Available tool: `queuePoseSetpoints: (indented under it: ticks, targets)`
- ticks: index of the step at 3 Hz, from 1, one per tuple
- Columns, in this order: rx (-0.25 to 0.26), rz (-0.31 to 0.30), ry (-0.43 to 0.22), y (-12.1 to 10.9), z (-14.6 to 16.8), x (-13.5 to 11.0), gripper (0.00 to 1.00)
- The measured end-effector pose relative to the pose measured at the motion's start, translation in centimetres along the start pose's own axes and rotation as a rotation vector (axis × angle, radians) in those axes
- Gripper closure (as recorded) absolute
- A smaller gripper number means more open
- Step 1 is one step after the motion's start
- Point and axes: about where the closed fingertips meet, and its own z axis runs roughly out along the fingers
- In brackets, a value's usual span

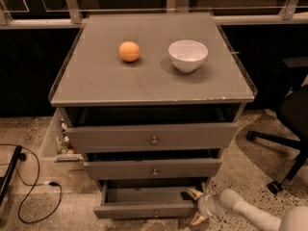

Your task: Open bottom drawer

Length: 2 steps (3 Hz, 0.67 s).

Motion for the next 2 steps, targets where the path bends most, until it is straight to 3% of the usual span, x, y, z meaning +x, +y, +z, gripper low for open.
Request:
queuePoseSetpoints:
  ticks: [2]
  targets:
    - [-0.019, -0.028, -0.007, 0.3, 0.1, -1.1, 0.55]
